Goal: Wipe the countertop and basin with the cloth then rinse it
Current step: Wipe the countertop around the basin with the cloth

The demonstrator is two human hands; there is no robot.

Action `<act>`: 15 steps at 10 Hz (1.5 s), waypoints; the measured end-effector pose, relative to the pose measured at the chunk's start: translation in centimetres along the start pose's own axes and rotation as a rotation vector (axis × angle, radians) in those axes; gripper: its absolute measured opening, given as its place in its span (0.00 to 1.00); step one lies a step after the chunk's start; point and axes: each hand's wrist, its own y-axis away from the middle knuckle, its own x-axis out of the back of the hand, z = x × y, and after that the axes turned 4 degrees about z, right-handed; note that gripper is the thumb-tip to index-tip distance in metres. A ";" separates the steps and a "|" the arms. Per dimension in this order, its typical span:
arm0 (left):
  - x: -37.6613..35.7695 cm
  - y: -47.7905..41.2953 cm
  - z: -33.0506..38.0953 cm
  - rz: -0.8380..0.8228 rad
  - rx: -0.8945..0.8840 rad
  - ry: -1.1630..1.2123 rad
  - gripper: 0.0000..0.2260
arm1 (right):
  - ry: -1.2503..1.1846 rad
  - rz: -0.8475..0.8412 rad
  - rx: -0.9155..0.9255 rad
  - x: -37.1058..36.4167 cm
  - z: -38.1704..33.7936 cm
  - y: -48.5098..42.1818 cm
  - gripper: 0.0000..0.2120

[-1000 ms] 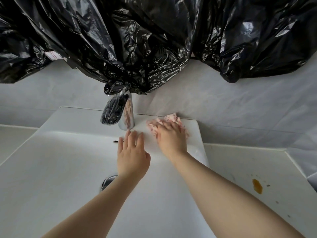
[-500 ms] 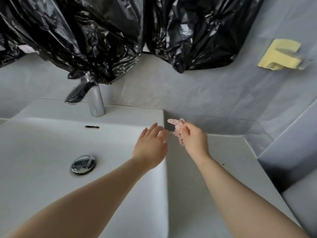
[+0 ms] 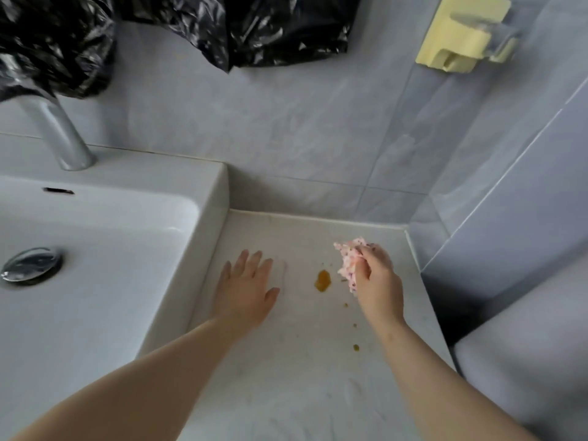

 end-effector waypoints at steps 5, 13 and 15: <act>-4.8 -0.4 -1.3 0.089 0.139 -0.088 0.32 | 0.543 -0.255 -0.167 -4.6 8.6 -7.8 0.26; -4.7 -0.2 -1.1 0.168 0.128 -0.115 0.30 | 0.654 -0.231 0.207 -4.6 10.7 -9.7 0.29; -4.8 -0.1 -1.0 0.166 0.130 -0.114 0.30 | 0.546 -0.279 -0.279 -10.6 3.1 -10.9 0.27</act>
